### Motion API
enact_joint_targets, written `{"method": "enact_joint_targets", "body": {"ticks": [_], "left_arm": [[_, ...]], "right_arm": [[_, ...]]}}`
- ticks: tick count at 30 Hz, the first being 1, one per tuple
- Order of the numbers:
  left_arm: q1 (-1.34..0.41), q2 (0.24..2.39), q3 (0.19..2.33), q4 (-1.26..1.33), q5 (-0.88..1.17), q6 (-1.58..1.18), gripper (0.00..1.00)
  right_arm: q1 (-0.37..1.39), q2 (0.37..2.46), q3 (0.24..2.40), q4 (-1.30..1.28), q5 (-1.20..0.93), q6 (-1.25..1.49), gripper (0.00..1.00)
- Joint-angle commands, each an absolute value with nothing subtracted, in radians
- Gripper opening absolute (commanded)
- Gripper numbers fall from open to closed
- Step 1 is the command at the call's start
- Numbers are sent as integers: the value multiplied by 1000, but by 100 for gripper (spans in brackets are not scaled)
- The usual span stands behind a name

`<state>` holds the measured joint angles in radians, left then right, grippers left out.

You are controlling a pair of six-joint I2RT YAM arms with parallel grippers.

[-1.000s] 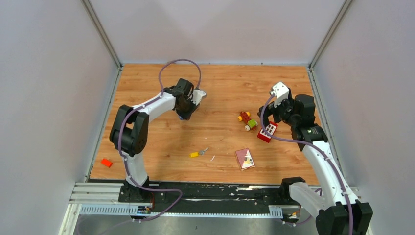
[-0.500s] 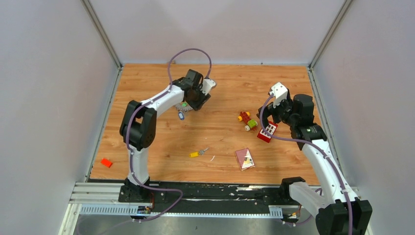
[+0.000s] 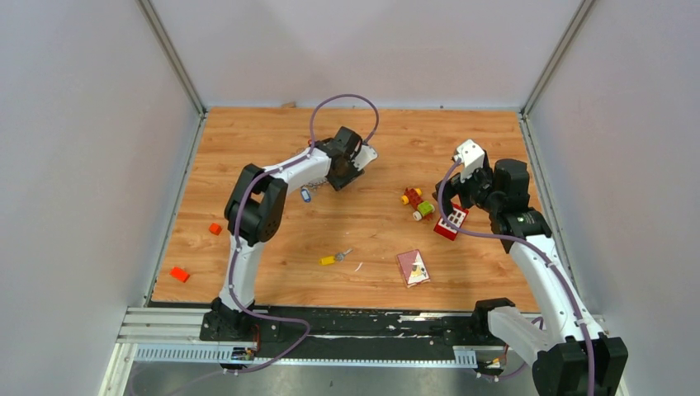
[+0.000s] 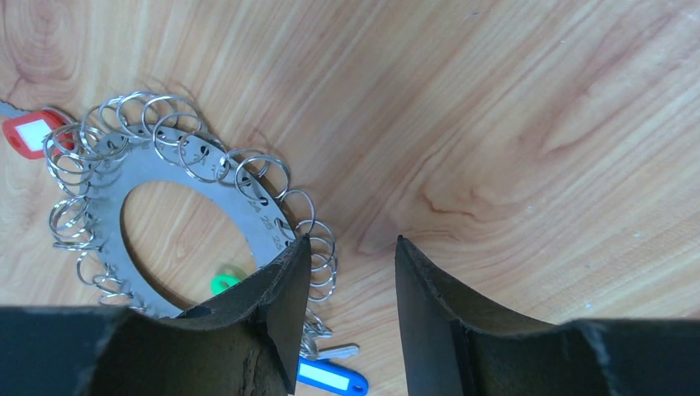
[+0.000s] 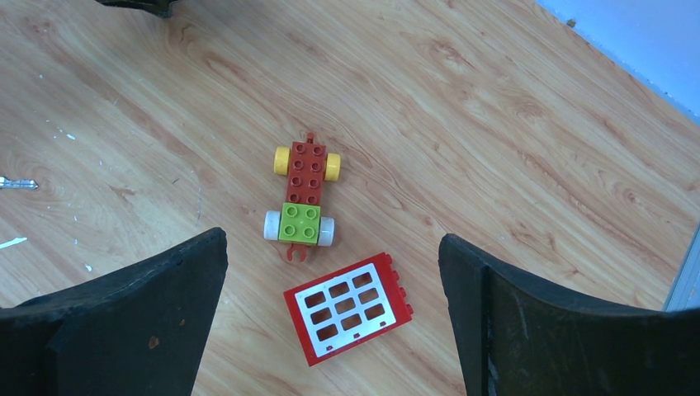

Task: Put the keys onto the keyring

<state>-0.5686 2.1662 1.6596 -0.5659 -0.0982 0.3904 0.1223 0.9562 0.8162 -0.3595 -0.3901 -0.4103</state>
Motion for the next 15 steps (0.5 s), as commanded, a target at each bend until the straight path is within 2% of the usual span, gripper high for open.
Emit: {"method": "enact_joint_targets", "body": {"ticks": [1,15], "left_arm": [[-566,2186,1707,-558,-132,420,49],[-568,2170,1739,-534,-135,445,47]], "right_arm": [[127,956,845,-349,-414,-420,100],[127,973,849,-360,-420,-426,100]]}}
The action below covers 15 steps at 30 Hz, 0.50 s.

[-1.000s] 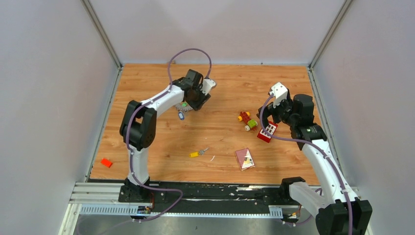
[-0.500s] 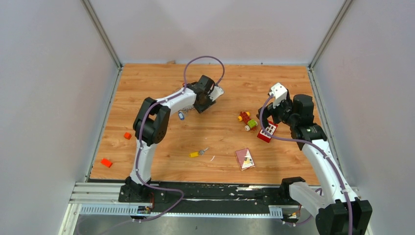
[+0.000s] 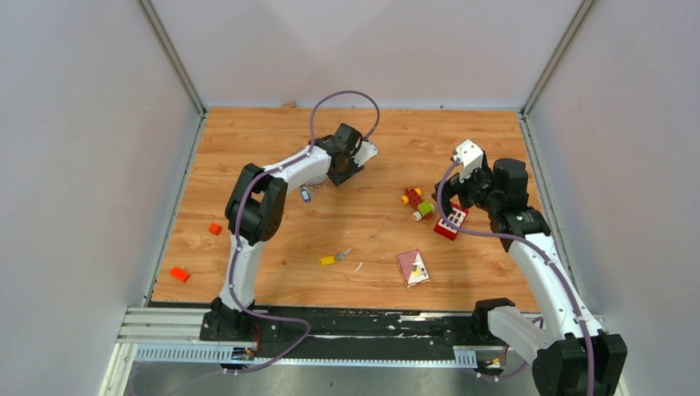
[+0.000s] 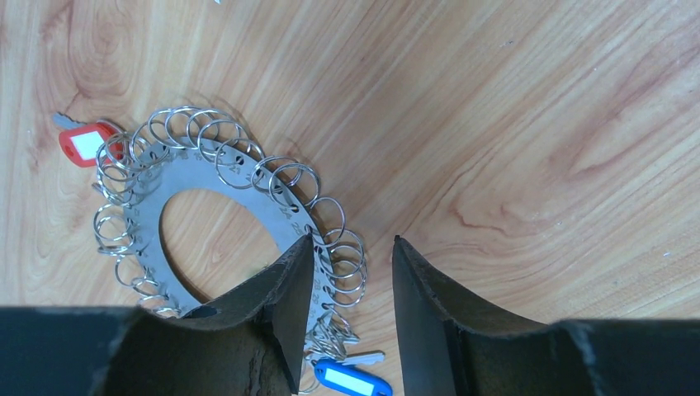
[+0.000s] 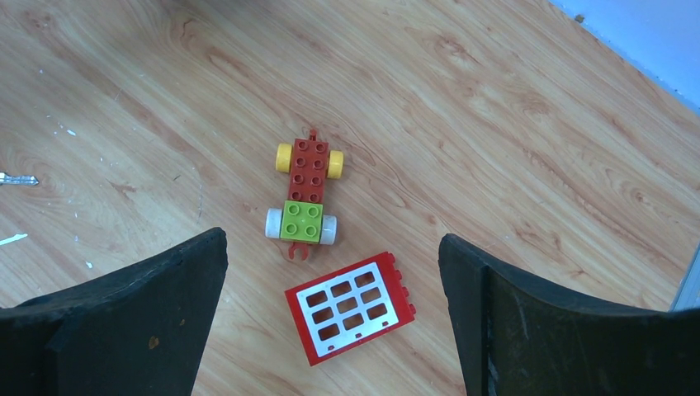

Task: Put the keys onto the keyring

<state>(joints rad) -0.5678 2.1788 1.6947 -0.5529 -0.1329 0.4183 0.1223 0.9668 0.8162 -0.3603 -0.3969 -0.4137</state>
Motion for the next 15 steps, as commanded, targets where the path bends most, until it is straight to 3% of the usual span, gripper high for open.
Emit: {"method": "enact_joint_targets", "body": {"ticks": [1,15], "left_arm": [[-567,2178,1745,-537,-139,447,46],[-567,2260,1790,-550,-183,471,38]], "right_arm": [[128,976,849,-361,-421,-426,100],[127,981,851,-367,-422,-430,100]]}}
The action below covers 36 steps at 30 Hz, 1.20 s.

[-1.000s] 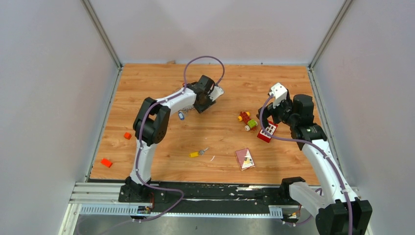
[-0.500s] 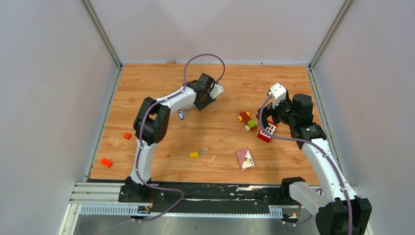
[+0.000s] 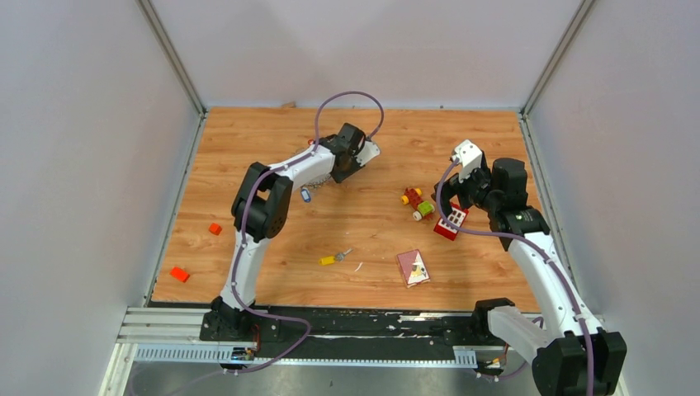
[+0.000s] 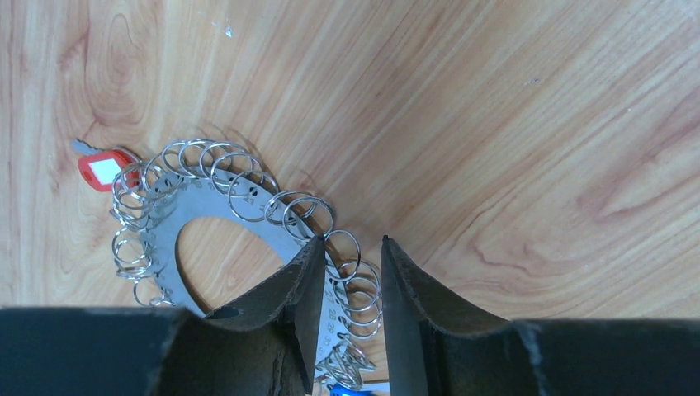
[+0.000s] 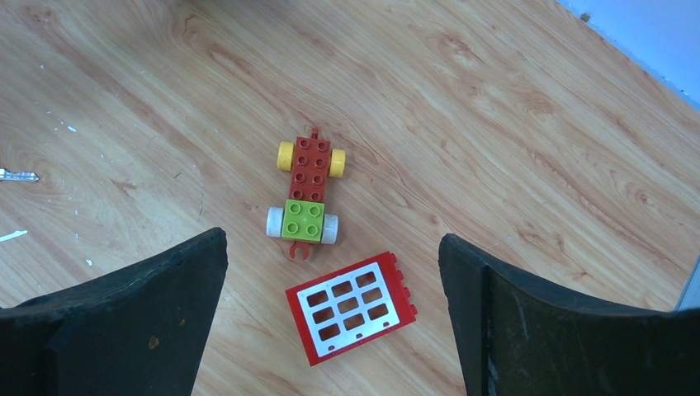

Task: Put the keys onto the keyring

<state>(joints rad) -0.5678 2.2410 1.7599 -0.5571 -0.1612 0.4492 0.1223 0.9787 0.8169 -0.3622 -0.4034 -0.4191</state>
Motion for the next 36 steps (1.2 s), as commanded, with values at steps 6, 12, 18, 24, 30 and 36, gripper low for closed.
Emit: {"method": "enact_joint_targets", "body": {"ticks": [6,12,18,24,30,36], "left_arm": [[-563,2266,1783,-545,-203,474,35],[-550,2267,1773,-549,-191,473,29],[-549,2267,1772,-546,-173,479,18],[-549,2192,1756,-562,-123,462,8],[-549,2022,1651,-560,-26,440,0],[-548,1784,1492,-567,192,444,0]], "right_arm": [[127,985,853,-370,-423,-429,100],[127,982,853,-371,-425,-430,100],[127,980,855,-371,-425,-429,100],[127,981,854,-371,-428,-428,100],[127,972,855,-370,-436,-425,100],[128,937,860,-374,-554,-403,100]]}}
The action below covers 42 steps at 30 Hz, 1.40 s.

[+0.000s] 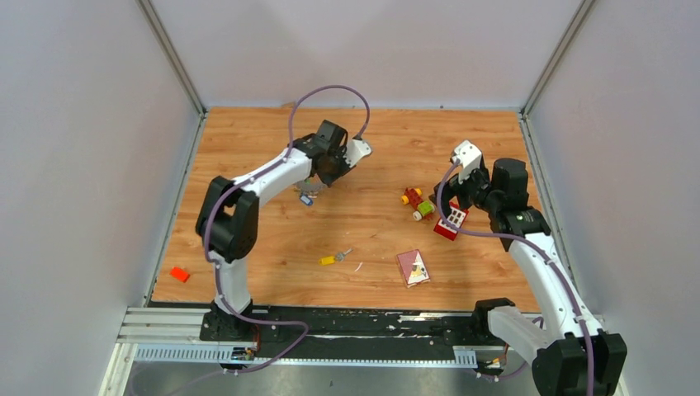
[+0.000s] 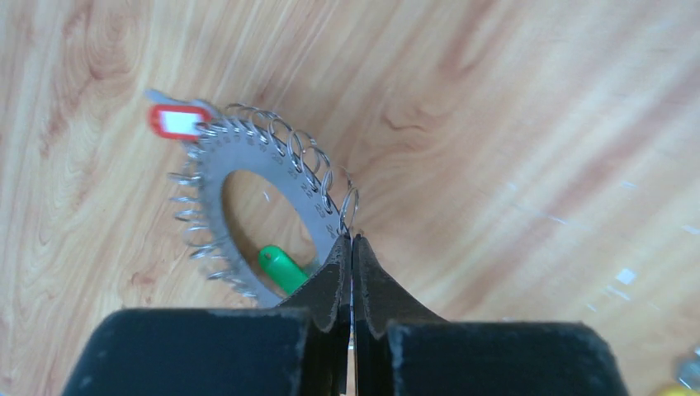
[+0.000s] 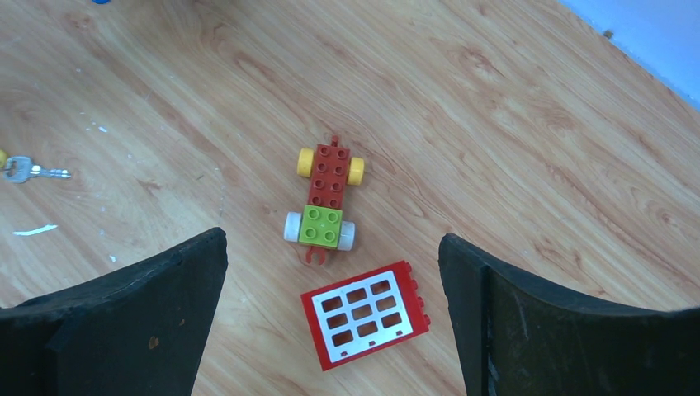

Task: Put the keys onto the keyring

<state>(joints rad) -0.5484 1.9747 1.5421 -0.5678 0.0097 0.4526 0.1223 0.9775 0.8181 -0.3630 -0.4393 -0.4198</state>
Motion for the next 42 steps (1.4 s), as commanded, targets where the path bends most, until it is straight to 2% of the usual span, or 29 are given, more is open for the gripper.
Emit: {"method": "enact_joint_targets", "body": {"ticks": [1,6,10,21,23,32,37,42], "left_arm": [[-549,1747,1473,-571,225,451,0],[-549,1575,1401,-618,390,518,0],[-549,1452,1368,-629,508,540,0],[-551,1265,1301,-543,763,533,0],[-551,1256,1288,-524,810,520,0],[-551,1188,1151,-347,968,445,0],[-560,1133,1039,-159,1035,334,0],[-583,1136,1005,-98,1056,291,0]], "right_arm": [[132,924,862,-373,-589,-398,100],[166,898,886,-351,-745,-394,100],[193,963,972,-370,-857,-385,100],[325,1091,1098,-283,-916,-315,100],[367,1111,1098,-280,-924,-327,95],[508,1128,1090,-299,-914,-421,56],[560,1107,1065,-304,-890,-460,50],[575,1107,1050,-301,-894,-469,37]]}}
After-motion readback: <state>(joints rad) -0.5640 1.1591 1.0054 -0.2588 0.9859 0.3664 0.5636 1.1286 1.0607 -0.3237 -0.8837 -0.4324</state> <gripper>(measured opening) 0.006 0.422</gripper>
